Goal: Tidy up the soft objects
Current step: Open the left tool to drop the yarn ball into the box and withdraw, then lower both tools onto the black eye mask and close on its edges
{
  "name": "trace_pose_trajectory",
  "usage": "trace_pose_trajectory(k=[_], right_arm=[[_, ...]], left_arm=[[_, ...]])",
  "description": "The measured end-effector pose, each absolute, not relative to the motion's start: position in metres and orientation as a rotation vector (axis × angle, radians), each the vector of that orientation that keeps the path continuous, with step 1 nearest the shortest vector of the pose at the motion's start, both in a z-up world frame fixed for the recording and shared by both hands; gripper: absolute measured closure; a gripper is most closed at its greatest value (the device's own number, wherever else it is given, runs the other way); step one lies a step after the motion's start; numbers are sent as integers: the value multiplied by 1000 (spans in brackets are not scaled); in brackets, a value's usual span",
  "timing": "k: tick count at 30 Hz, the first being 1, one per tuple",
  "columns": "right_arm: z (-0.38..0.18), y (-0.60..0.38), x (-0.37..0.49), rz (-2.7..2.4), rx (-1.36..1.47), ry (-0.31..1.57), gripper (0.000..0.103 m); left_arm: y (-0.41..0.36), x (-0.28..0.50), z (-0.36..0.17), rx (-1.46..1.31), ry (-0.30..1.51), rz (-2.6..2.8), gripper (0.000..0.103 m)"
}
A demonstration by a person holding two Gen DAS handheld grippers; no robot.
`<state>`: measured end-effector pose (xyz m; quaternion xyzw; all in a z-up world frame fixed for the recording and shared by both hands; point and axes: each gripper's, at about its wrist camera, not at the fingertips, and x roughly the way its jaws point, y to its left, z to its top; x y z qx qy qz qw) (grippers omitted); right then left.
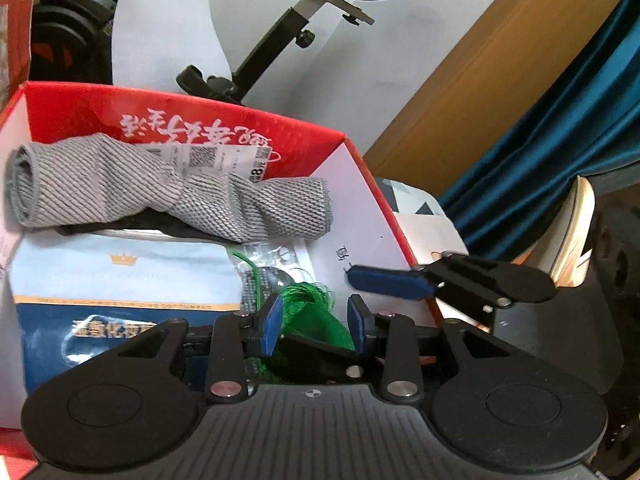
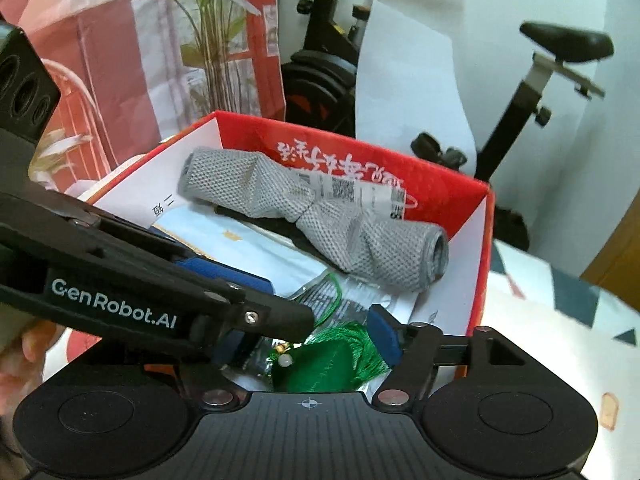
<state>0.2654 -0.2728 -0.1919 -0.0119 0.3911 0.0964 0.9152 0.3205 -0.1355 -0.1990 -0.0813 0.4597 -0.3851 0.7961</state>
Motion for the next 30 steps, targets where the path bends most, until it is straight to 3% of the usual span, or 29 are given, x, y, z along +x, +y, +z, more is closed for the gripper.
trace_pose_trajectory(k=[5, 15, 24, 30], right_arm=[[-182, -278, 246, 168, -22, 723, 33], [-184, -279, 170, 154, 24, 571, 33], [-196, -264, 124, 159, 39, 529, 34], [-225, -250, 117, 200, 26, 613, 34]], left_arm=[[-123, 308, -182, -97, 891, -788, 52], [-50, 226, -149, -29, 661, -729, 52], [-15, 186, -180, -70, 692, -641, 52], [-9, 175, -214, -107, 772, -572, 52]])
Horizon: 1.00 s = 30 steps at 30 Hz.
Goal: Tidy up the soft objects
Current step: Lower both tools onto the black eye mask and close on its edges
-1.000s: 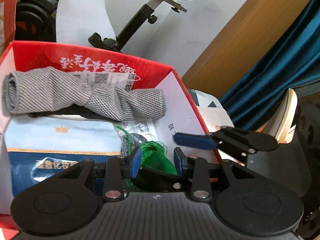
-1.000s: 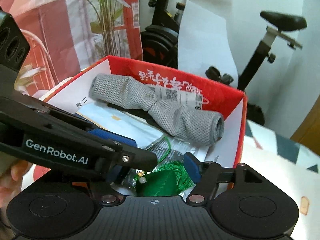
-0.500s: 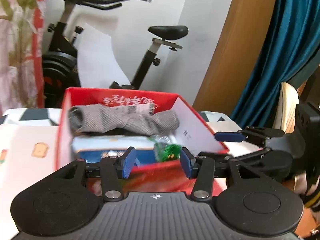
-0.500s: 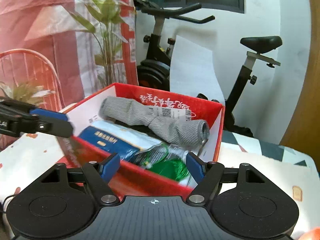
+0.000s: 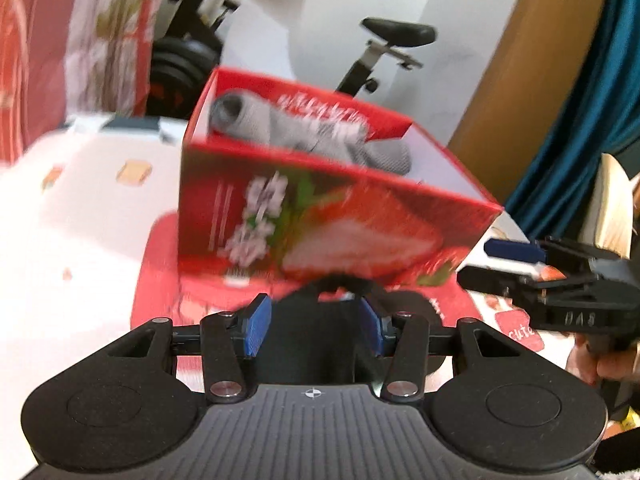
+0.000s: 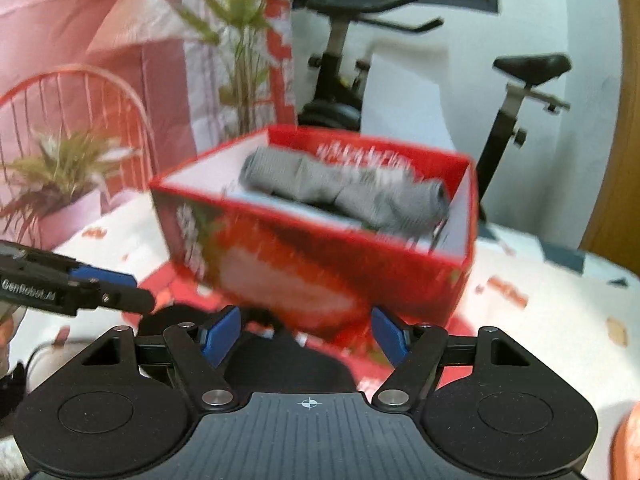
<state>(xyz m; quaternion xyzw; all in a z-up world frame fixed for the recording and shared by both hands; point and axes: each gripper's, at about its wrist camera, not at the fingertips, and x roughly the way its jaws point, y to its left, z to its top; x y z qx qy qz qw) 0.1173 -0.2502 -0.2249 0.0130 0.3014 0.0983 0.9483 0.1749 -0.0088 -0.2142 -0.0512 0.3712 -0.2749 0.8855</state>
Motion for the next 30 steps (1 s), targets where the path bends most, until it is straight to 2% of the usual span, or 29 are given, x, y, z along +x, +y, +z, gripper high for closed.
trace_pose_trajectory(k=[7, 9, 11, 16, 30], right_arm=[[-267, -226, 117, 248, -34, 698, 33], [-272, -223, 117, 255, -36, 709, 29], [-276, -219, 116, 264, -44, 707, 18], [-278, -214, 115, 279, -95, 701, 13], [-294, -251, 129, 171, 141, 750, 13]], left_arm=[[1, 178, -235, -138, 836, -505, 52], [1, 183, -238, -146, 846, -493, 52], [-1, 189, -242, -139, 854, -489, 52], [-9, 190, -256, -100, 873, -482, 52], [-9, 184, -266, -93, 850, -481, 52]])
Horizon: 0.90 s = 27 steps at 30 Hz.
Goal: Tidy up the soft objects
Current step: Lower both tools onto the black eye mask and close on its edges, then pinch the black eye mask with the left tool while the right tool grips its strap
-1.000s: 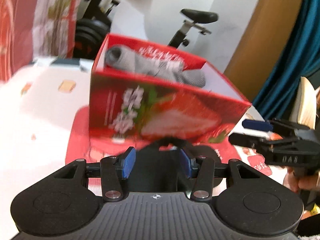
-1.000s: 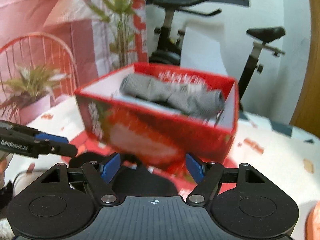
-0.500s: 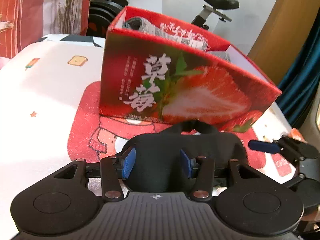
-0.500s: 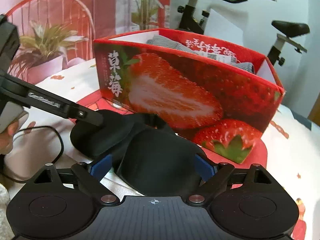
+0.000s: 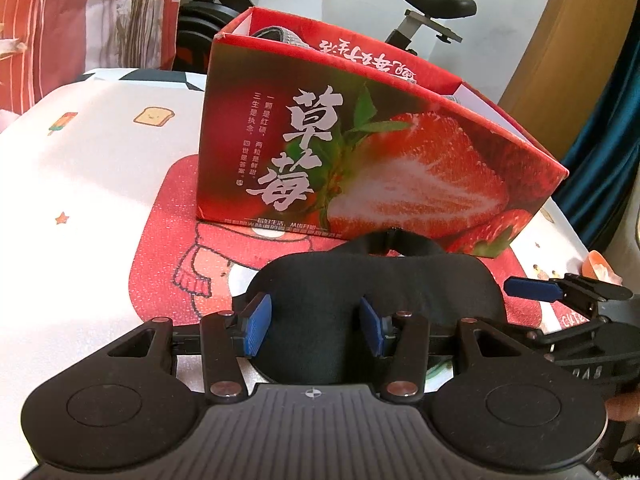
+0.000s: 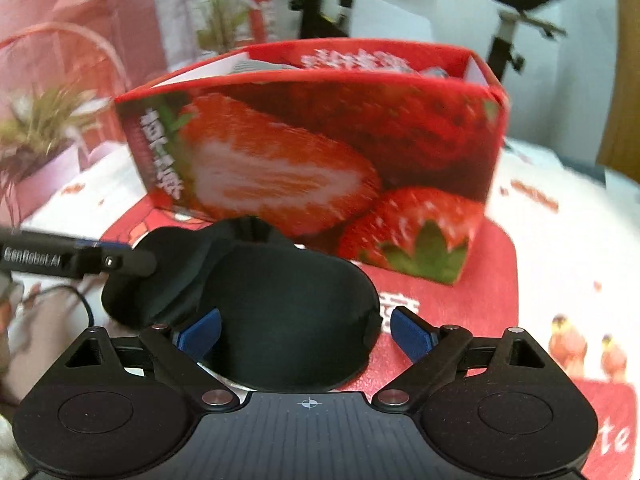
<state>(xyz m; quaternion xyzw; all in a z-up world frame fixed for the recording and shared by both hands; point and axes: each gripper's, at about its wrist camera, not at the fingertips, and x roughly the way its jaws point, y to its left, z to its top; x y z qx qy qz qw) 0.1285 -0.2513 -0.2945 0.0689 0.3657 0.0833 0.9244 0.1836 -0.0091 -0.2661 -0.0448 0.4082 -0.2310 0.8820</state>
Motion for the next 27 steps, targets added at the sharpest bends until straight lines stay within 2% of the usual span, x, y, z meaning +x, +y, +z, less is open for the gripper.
trace_pose_trajectory(k=[10, 15, 21, 24, 25, 27], right_arm=[[-303, -258, 137, 194, 251, 750, 7], [-301, -259, 140, 212, 302, 747, 10], [-288, -269, 132, 212, 360, 671, 23], [-279, -268, 129, 206, 339, 636, 41], [-278, -268, 129, 200, 328, 632, 52], [-277, -269, 128, 201, 330, 630, 56]], left_arm=[[-9, 181, -268, -84, 838, -479, 52], [-11, 180, -268, -73, 836, -477, 51], [-13, 180, -267, -63, 835, -474, 51], [-14, 179, -267, -62, 835, -474, 51], [-13, 179, -267, -62, 836, -474, 51], [-13, 179, -267, -62, 836, -474, 51]])
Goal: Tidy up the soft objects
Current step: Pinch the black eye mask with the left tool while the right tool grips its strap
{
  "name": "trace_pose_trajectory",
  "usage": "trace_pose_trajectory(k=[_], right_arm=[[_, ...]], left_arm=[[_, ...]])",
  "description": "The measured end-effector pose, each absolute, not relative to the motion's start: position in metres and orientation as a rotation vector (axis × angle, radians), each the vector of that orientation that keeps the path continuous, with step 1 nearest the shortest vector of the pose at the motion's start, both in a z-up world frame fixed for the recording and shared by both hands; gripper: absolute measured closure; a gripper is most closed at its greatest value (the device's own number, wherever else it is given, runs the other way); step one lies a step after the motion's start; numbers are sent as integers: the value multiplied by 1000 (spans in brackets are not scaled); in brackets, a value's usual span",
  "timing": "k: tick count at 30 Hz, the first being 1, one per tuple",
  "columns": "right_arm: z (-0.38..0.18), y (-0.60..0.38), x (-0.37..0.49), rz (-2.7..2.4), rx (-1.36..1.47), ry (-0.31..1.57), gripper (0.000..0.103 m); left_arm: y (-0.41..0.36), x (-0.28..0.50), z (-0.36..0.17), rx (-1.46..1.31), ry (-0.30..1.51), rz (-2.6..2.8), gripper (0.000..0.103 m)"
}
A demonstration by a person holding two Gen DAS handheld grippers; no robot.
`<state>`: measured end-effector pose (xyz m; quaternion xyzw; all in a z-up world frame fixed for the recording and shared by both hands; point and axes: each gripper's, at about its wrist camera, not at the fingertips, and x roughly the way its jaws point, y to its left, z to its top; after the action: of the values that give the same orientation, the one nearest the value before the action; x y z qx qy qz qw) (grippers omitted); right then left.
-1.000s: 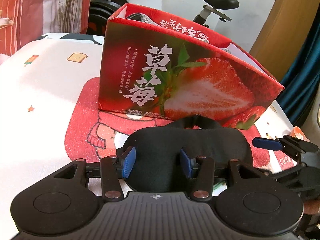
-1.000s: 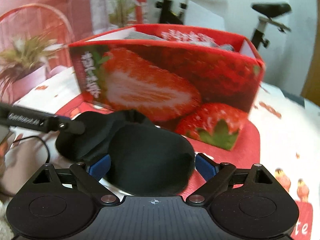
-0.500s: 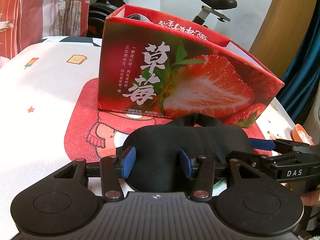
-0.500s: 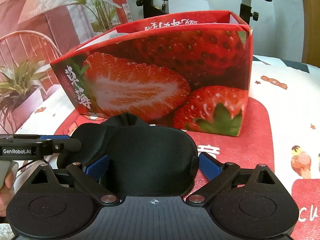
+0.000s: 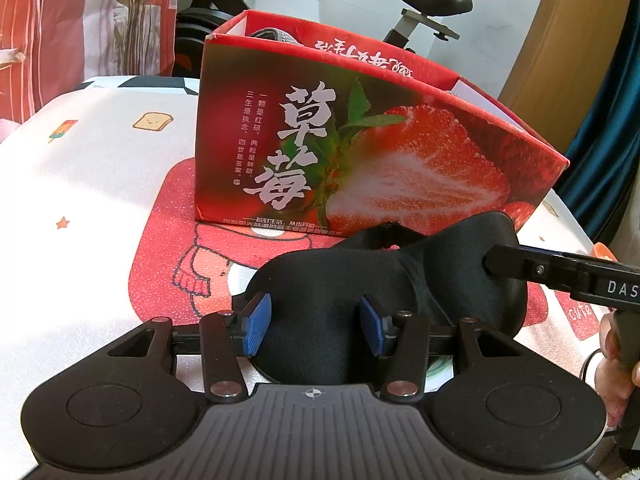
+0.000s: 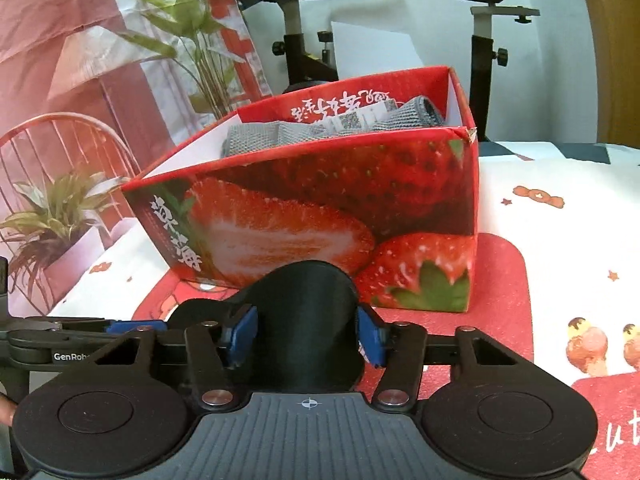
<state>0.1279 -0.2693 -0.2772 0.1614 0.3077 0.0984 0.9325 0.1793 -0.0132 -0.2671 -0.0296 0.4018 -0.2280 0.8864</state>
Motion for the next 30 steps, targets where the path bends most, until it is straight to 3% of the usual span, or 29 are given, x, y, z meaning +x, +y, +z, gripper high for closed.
trace_pose_trajectory(k=[5, 7, 30], right_arm=[[-279, -268, 126, 221, 331, 636, 76], [-280, -266, 125, 221, 315, 640, 78], [-305, -264, 130, 179, 320, 707, 79]], left_arm=[[-13, 179, -267, -66, 837, -474, 51], [-13, 180, -267, -66, 837, -474, 51], [-1, 185, -258, -104, 865, -451, 51]])
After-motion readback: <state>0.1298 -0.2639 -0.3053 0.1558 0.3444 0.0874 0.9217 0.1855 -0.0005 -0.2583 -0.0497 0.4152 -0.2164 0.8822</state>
